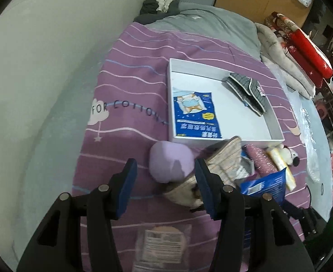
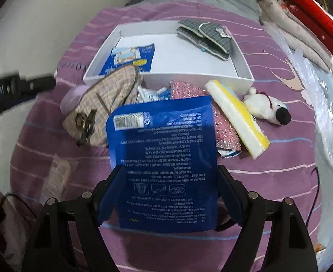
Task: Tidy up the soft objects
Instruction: 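Grasp the large blue printed packet with the right gripper and lift it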
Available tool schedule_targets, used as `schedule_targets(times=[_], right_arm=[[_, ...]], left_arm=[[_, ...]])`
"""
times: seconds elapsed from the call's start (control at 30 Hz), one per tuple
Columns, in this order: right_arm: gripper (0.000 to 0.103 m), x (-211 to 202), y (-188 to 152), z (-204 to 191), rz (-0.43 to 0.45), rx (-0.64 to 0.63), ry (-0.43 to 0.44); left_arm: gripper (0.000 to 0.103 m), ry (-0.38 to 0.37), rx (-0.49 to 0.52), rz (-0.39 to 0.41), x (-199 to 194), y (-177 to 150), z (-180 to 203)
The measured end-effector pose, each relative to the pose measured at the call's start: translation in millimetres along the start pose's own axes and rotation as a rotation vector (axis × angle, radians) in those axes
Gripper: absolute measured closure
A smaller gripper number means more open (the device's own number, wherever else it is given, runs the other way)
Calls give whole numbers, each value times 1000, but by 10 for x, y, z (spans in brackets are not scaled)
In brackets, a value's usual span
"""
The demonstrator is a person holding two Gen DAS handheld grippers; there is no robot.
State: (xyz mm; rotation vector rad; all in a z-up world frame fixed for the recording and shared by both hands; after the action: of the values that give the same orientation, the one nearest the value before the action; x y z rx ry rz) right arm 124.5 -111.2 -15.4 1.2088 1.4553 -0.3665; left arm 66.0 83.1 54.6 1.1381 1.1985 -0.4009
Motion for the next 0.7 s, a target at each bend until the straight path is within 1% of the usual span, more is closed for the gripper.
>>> schedule_targets(times=[0.1, 0.23, 0.27, 0.37, 0.43, 0.47, 0.57, 0.6, 0.7], right_arm=[[21, 11, 9, -16, 18, 3, -8], [21, 46, -8, -84, 18, -38, -53], [21, 49, -18, -103, 19, -48, -66], [20, 59, -60, -159, 18, -77, -87], [16, 86, -96, -198, 10, -96, -92], [13, 110, -118, -218, 4, -106, -93], [3, 198, -172, -288, -16, -148, -109], [0, 223, -190, -309, -22, -154, -110], [0, 290, -224, -341, -31, -181, -151]], left_arm=[[49, -42, -1, -36, 78, -62, -54], [49, -112, -2, -94, 146, -131, -110], [49, -117, 3, -100, 155, -141, -129], [49, -97, 8, -138, 222, -183, -217], [49, -115, -4, -165, 259, -210, -265], [49, -139, -9, -177, 265, -225, -272], [49, -190, 17, -200, 262, -257, -237], [49, -196, 25, -207, 268, -272, -219], [49, -168, 39, -216, 310, -302, -193]])
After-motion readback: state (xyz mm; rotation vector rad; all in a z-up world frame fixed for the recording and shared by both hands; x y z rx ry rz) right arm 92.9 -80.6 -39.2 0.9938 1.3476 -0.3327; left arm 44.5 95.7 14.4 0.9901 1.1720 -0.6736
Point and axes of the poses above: each gripper's, at about its wrist camera, not at the fingertips, and x roughly the way its jaws point, z to its right, y to its top, the point moved 6 cm from there along x, roughly the way its jaws point, and after that the axes turned 14 degrees about y, right-handed, at the moved point
